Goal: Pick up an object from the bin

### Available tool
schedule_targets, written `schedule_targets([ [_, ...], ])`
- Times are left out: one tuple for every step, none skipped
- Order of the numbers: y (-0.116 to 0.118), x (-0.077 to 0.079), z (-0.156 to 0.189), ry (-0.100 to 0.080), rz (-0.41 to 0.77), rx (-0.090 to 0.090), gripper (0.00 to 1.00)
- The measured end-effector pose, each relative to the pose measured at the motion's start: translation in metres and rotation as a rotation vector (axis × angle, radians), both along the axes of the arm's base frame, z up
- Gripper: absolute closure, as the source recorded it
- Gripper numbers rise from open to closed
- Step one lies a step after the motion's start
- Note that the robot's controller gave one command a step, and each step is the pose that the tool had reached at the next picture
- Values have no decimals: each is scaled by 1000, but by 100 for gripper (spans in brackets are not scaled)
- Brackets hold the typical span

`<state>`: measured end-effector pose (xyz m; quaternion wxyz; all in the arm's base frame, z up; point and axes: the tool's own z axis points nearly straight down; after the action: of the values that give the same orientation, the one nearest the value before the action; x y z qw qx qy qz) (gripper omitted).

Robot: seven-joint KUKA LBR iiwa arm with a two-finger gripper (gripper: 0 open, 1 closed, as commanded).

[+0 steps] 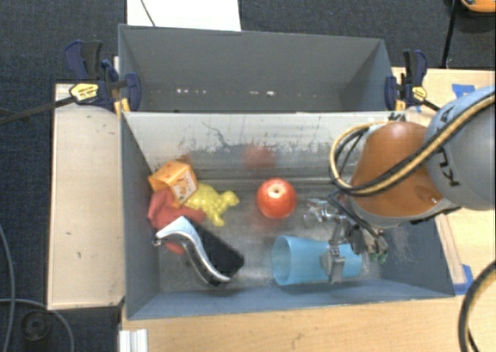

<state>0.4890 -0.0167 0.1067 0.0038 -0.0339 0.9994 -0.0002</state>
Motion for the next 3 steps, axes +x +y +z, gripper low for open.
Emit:
schedule_targets([
  [3, -5, -27, 34, -8, -7, 0],
  [7, -7, -27, 26, 128, -7, 0],
  [21, -2, -27, 25, 89, -16, 0],
])
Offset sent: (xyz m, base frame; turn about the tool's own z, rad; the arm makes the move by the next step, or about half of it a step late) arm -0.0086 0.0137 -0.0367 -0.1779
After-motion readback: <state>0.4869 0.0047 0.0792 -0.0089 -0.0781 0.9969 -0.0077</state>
